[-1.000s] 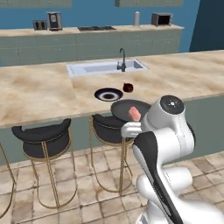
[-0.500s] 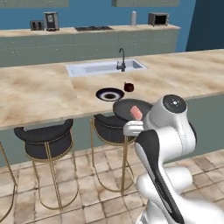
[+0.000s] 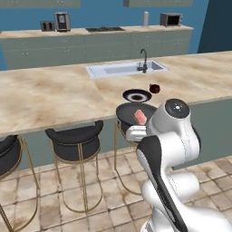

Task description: Pick up the pan with the steak in it and place it on the dining table. Then place the steak on the plate.

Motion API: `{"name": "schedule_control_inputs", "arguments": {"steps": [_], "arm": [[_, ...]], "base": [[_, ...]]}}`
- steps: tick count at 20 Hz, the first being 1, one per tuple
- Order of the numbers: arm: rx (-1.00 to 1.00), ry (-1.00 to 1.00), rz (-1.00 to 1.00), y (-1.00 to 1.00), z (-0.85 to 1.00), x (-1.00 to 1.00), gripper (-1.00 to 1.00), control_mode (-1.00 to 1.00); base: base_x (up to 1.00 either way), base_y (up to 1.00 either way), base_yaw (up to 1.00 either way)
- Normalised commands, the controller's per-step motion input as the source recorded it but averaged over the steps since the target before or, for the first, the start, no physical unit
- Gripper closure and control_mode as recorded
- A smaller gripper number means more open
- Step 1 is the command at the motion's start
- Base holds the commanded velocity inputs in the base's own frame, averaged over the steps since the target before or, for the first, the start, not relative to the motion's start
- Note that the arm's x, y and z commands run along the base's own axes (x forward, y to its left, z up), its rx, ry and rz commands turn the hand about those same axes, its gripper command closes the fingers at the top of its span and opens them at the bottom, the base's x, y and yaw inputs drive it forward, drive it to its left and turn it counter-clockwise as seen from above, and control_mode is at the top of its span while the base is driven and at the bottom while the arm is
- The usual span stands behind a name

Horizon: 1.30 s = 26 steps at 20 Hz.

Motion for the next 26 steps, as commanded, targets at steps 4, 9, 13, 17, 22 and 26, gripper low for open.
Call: {"name": "schedule_control_inputs", "arguments": {"steps": [4,9,13,17,22,26], "arm": [[0.00,0.00,0.00,0.00,0.00,0.00,1.00,1.00],[0.00,0.00,0.00,0.00,0.00,0.00,1.00,1.00],[0.00,0.00,0.00,0.00,0.00,0.00,1.00,1.00],[0.00,0.00,0.00,0.00,0.00,0.00,1.00,1.00],[0.00,0.00,0.00,0.03,-0.02,0.19,1.00,-1.00],[0.00,0.02,0.00,0.00,-0.13,0.81,1.00,-1.00]], "base": [[0.50,0.29,-0.03],[0.99,0.45,-0.04],[1.00,0.48,-0.05],[1.00,0.42,-0.05],[0.79,0.20,-0.02],[0.00,0.00,0.00]]}}
